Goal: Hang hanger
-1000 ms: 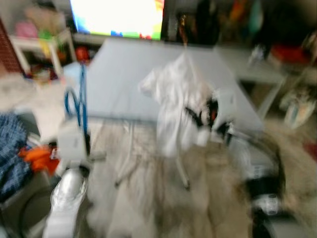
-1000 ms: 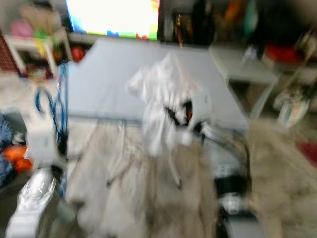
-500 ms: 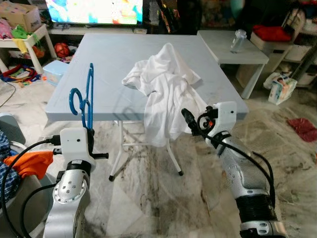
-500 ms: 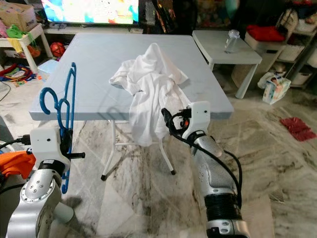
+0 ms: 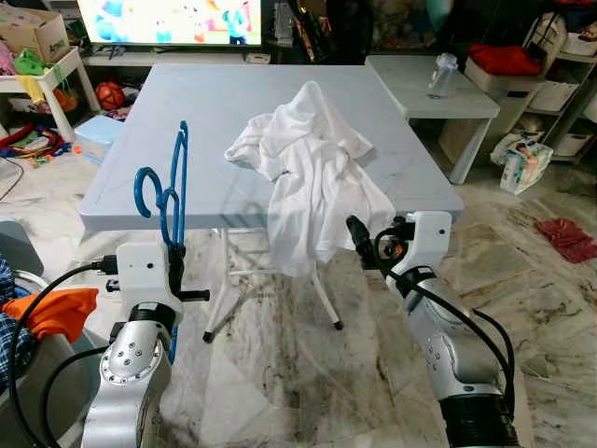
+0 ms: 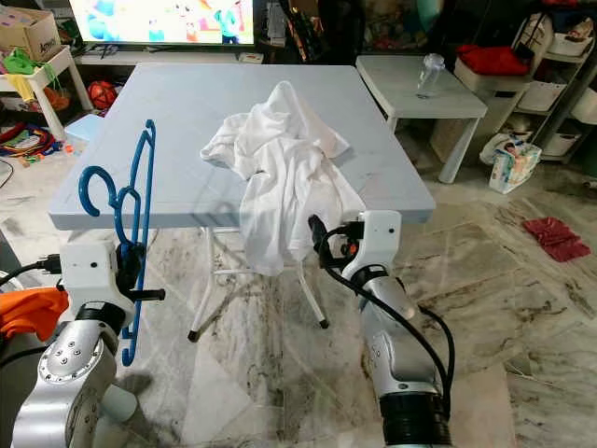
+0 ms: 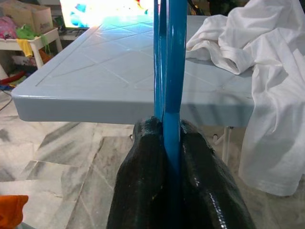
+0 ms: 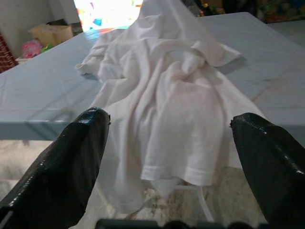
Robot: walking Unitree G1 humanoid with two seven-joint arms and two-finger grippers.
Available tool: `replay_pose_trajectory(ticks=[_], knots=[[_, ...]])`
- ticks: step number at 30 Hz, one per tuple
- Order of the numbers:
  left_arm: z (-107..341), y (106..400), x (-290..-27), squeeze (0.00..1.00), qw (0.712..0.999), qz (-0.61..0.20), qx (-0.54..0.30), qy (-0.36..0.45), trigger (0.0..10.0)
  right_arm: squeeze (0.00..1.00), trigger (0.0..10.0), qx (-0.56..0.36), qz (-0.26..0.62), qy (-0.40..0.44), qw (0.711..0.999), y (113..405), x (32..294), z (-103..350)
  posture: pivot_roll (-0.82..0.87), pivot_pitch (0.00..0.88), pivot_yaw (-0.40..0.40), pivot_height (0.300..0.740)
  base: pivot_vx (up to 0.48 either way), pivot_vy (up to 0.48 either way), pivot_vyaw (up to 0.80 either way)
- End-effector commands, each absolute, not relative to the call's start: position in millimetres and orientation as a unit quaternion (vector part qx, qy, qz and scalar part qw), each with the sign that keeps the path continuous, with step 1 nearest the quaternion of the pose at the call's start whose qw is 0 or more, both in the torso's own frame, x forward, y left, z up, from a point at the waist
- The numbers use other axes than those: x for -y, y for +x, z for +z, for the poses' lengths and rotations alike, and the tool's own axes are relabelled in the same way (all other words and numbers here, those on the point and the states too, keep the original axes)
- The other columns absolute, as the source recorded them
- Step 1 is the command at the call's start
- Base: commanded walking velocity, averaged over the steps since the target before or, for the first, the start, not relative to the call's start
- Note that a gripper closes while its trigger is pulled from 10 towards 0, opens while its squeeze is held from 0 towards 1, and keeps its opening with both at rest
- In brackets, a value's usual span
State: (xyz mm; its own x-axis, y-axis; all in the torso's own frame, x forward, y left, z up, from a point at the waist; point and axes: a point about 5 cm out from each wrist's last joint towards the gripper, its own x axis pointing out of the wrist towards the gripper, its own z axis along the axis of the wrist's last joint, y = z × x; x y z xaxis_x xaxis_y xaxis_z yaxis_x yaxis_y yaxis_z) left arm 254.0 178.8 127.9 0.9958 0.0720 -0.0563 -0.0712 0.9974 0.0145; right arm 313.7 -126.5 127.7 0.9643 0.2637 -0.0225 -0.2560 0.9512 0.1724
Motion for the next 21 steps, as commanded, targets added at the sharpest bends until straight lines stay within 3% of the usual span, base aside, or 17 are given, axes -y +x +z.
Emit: replay_pose_trajectory(ticks=[1,21], knots=[[133.9,252.7,-179.0,0.0,0.999,0.037,-0.016,0.011,10.0,0.0,10.0,-0.01,0.134,0.072,0.988,315.5,126.8,133.7,0.12,0.0,-0.078,0.74,0.345,0.0,0.0],[130.9,252.1,-178.5,0.0,0.999,0.041,-0.017,0.009,10.0,0.0,10.0,-0.008,0.142,0.063,0.988,316.4,123.4,131.9,0.11,0.0,-0.08,0.74,0.413,0.0,0.0]])
